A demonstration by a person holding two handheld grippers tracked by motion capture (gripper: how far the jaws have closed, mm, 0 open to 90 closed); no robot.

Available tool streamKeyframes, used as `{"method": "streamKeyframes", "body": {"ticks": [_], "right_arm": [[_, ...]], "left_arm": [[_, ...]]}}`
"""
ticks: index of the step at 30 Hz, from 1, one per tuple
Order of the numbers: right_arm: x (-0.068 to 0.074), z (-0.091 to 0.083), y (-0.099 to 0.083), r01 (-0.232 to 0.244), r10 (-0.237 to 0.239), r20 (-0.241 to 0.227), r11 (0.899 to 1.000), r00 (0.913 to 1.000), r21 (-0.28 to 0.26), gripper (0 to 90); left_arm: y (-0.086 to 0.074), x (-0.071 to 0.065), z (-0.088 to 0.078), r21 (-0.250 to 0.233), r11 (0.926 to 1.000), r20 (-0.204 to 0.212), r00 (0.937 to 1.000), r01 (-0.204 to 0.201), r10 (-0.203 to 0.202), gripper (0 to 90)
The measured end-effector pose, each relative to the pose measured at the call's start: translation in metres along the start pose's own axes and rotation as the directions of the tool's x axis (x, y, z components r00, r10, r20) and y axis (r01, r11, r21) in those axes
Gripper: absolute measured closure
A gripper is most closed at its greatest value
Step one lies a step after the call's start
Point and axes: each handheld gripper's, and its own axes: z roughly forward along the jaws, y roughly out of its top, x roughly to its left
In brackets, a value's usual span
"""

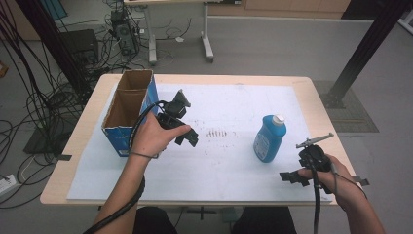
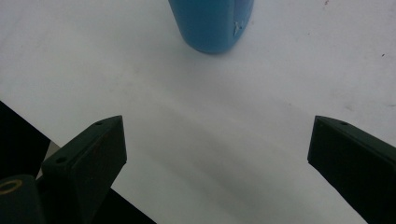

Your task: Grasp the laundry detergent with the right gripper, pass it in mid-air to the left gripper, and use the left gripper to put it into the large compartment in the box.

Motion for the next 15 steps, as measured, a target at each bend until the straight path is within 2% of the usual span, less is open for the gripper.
{"method": "streamKeyframes", "body": {"ticks": [15], "right_arm": [[0.012,0.011,-0.003,0.005,-0.005,0.005,1.0,1.0,-0.021,4.5]], "left_arm": [[-0.004,0.002,0.0,-0.004,1.0,0.004,1.0,0.002,-0.002,11.2]]}}
